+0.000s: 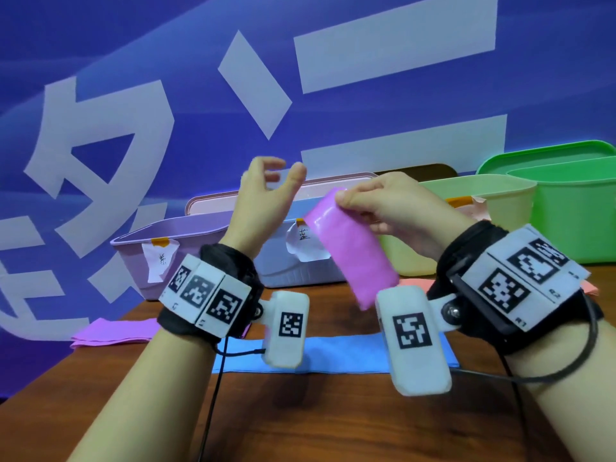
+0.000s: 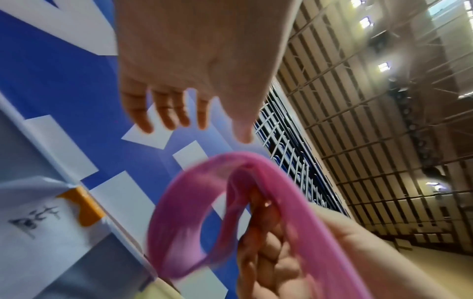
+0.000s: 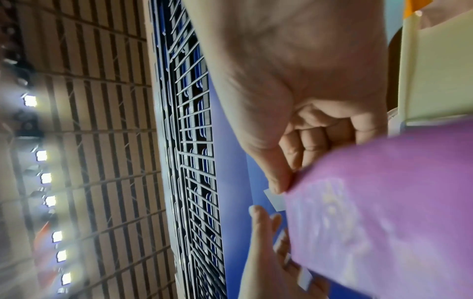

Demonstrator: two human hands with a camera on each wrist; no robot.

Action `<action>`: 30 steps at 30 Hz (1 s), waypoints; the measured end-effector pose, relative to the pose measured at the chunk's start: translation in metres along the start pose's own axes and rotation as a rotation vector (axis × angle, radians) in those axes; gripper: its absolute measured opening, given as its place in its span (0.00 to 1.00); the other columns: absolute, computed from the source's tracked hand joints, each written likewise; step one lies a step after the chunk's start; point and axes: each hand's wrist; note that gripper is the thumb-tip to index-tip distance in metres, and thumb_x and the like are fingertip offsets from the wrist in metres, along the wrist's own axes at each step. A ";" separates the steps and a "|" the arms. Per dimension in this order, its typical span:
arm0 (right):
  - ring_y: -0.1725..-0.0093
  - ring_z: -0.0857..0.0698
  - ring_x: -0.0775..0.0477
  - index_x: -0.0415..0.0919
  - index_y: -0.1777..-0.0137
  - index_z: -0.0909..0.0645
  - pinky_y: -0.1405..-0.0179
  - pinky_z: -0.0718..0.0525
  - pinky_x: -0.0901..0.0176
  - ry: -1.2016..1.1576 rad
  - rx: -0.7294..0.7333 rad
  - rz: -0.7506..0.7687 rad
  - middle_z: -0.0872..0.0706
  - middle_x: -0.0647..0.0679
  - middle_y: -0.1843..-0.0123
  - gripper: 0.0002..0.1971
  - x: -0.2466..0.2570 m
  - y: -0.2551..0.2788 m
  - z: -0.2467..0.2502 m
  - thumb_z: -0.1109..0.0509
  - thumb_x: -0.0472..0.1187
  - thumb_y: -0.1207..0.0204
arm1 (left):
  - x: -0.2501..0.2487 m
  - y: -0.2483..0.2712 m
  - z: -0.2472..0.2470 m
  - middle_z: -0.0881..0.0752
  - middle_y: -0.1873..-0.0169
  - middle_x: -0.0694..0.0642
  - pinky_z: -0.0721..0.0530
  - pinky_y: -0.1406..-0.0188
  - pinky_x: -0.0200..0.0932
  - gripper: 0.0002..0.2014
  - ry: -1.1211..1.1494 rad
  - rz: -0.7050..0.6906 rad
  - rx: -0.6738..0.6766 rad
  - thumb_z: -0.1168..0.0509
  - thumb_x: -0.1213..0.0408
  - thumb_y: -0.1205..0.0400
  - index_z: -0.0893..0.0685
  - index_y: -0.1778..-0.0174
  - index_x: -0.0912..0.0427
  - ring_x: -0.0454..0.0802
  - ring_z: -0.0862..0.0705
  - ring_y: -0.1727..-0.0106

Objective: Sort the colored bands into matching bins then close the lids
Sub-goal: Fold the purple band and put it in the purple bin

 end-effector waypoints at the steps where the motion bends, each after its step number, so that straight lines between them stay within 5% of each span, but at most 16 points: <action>1: 0.70 0.20 0.59 0.41 0.60 0.17 0.69 0.21 0.70 -0.036 -0.009 -0.013 0.18 0.51 0.68 0.05 0.001 0.000 0.001 0.30 0.40 0.24 | -0.006 0.002 0.001 0.18 0.51 0.46 0.21 0.54 0.33 0.08 0.012 -0.093 0.024 0.36 0.53 0.18 0.21 0.49 0.52 0.35 0.20 0.58; 4: 0.72 0.18 0.58 0.41 0.60 0.17 0.73 0.20 0.70 -0.150 -0.035 -0.033 0.16 0.51 0.70 0.07 0.001 -0.001 0.003 0.30 0.42 0.23 | -0.020 0.011 0.000 0.14 0.61 0.45 0.19 0.56 0.27 0.01 0.046 -0.187 0.272 0.32 0.63 0.21 0.17 0.57 0.54 0.31 0.17 0.63; 6: 0.74 0.16 0.58 0.41 0.61 0.17 0.72 0.20 0.69 -0.189 -0.055 -0.039 0.16 0.54 0.75 0.09 0.000 -0.002 0.004 0.31 0.44 0.22 | -0.021 0.014 -0.003 0.13 0.60 0.45 0.18 0.58 0.26 0.06 0.000 -0.200 0.350 0.27 0.66 0.25 0.15 0.54 0.56 0.31 0.16 0.62; 12: 0.75 0.18 0.57 0.39 0.52 0.15 0.76 0.21 0.70 -0.189 -0.089 -0.018 0.16 0.51 0.69 0.12 -0.001 -0.002 0.002 0.33 0.48 0.21 | -0.014 0.013 -0.011 0.12 0.62 0.49 0.14 0.58 0.34 0.08 -0.037 -0.213 0.283 0.26 0.68 0.26 0.15 0.54 0.58 0.36 0.15 0.64; 16: 0.62 0.19 0.53 0.40 0.53 0.14 0.55 0.19 0.57 -0.051 -0.123 0.041 0.15 0.50 0.61 0.14 -0.001 -0.005 0.000 0.35 0.50 0.20 | -0.013 0.012 -0.011 0.13 0.65 0.58 0.11 0.60 0.48 0.01 -0.038 -0.189 0.235 0.30 0.67 0.22 0.15 0.58 0.59 0.50 0.15 0.64; 19: 0.60 0.21 0.55 0.44 0.53 0.15 0.58 0.23 0.64 0.007 -0.155 0.113 0.15 0.51 0.59 0.08 0.000 -0.003 -0.002 0.35 0.43 0.19 | -0.012 0.011 -0.008 0.14 0.65 0.57 0.11 0.58 0.54 0.03 -0.049 -0.160 0.259 0.33 0.65 0.20 0.16 0.57 0.60 0.51 0.16 0.64; 23: 0.61 0.21 0.60 0.46 0.49 0.17 0.67 0.25 0.74 0.034 -0.131 0.129 0.16 0.54 0.57 0.08 -0.002 -0.003 0.002 0.35 0.35 0.22 | -0.013 0.011 -0.003 0.13 0.61 0.56 0.10 0.56 0.47 0.05 0.034 -0.072 0.388 0.34 0.68 0.19 0.17 0.50 0.64 0.47 0.14 0.62; 26: 0.61 0.21 0.56 0.46 0.51 0.18 0.65 0.23 0.67 0.063 -0.066 0.116 0.18 0.51 0.60 0.08 -0.003 -0.003 0.000 0.32 0.33 0.24 | -0.012 0.010 -0.002 0.14 0.62 0.57 0.11 0.63 0.40 0.04 0.063 -0.044 0.356 0.34 0.73 0.20 0.17 0.51 0.64 0.41 0.15 0.66; 30: 0.58 0.20 0.51 0.41 0.48 0.23 0.64 0.20 0.62 0.109 -0.183 0.099 0.21 0.47 0.57 0.10 -0.006 -0.007 -0.002 0.27 0.37 0.27 | -0.009 0.005 0.004 0.15 0.64 0.54 0.13 0.67 0.34 0.05 0.120 0.023 0.234 0.34 0.73 0.20 0.16 0.51 0.63 0.39 0.16 0.68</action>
Point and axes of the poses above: each hand's wrist, its own y-axis away from the middle knuckle, its own z-axis out of the back of the hand, x = y × z
